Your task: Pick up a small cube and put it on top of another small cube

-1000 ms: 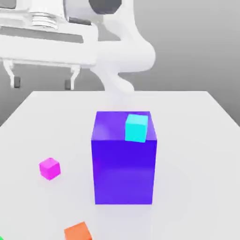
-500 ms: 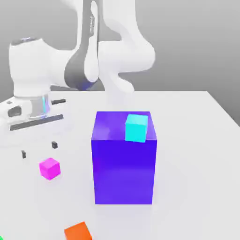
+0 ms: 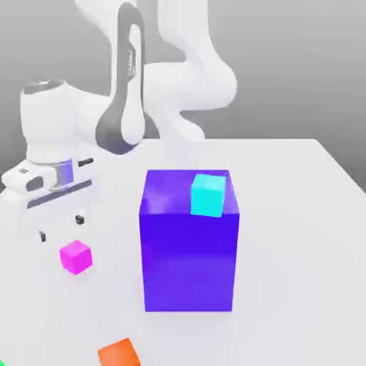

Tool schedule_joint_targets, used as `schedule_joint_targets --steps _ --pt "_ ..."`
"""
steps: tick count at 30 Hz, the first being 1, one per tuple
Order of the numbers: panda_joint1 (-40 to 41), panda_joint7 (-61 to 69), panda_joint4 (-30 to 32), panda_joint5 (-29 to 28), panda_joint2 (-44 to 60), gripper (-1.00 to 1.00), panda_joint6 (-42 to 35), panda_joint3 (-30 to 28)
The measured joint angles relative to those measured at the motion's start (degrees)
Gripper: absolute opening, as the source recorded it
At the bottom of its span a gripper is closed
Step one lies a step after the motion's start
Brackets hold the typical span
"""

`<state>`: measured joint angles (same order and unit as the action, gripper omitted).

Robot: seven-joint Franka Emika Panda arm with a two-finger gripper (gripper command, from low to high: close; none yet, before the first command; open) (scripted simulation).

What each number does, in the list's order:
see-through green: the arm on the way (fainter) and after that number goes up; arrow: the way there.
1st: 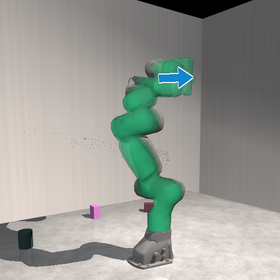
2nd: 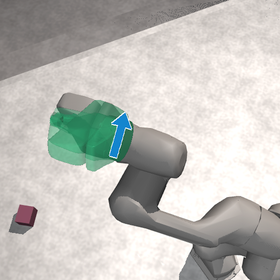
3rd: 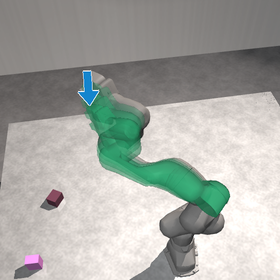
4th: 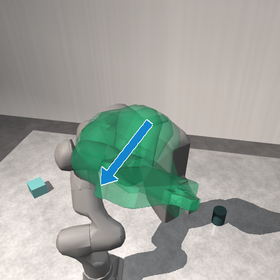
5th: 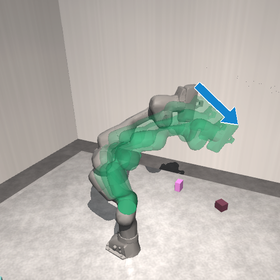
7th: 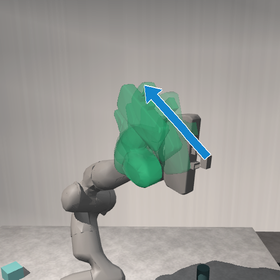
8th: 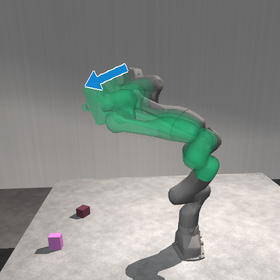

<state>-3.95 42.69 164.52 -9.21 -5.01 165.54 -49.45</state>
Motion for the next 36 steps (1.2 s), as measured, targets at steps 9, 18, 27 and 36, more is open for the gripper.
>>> schedule_joint_targets --steps 9,18,27,36 --pt "-5.3 8.27 -0.8 11.86 2.63 0.0 2.27 -2.27" --pt "-1.51 31.41 -2.93 43.85 11.51 0.0 3.7 8.84" --pt "10.31 49.49 -5.97 66.86 22.18 0.0 5.87 25.67" --pt "10.9 50.61 -6.17 68.2 22.87 -1.0 5.98 26.52"
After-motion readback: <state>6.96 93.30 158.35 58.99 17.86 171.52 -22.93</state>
